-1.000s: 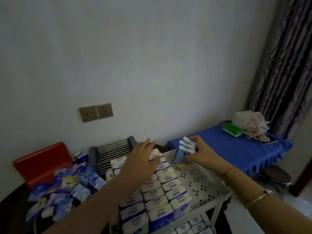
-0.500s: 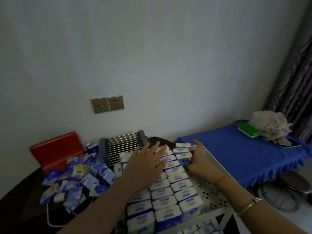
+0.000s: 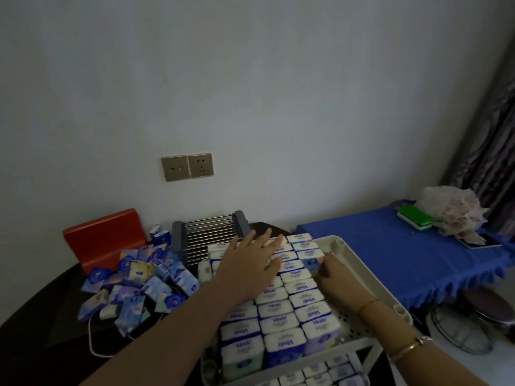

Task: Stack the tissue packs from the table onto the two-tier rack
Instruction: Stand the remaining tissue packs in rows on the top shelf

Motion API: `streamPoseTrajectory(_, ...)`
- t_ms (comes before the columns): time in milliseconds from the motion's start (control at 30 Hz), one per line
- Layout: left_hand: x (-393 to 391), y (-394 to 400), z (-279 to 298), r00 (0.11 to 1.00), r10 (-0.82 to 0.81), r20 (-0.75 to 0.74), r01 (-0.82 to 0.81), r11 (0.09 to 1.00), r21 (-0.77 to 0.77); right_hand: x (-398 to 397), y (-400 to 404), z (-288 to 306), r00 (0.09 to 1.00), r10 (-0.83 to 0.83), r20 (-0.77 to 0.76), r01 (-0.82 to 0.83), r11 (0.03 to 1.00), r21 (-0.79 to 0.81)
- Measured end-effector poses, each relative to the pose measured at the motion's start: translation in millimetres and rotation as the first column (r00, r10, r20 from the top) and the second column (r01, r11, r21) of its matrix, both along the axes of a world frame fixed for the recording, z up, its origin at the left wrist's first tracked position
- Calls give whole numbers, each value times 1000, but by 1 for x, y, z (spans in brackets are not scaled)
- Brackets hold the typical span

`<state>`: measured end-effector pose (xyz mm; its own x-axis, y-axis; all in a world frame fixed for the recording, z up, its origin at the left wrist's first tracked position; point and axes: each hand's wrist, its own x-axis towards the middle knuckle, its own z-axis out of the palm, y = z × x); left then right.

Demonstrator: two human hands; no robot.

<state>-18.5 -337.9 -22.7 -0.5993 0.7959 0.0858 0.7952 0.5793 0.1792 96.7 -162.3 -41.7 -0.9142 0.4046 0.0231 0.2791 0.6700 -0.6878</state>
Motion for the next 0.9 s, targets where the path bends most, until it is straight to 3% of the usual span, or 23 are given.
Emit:
streamPoseTrajectory(100,-1,-1,3,1000,13,12,-14,996,88,9,-7,19,998,-62,-3,62,998,23)
streamPoseTrajectory(233,1,-13,13,999,19,-36,-9,964,265,18,-33,55,981,-106,-162,112,993,26)
streamPoseTrajectory(467,-32,-104,25,1000,0,21,-10,858,513,-7,-137,91,955,7,-297,27,994,110)
streamPoseTrajectory(700,-85,-267,-16,965,176,192,-253,807,534,-72,-275,82,947,193,-256,-161,977,141)
streamPoseTrajectory(900,-118,-379,-64,893,362,267,-443,813,377,-129,-353,30,958,241,-155,-228,969,96)
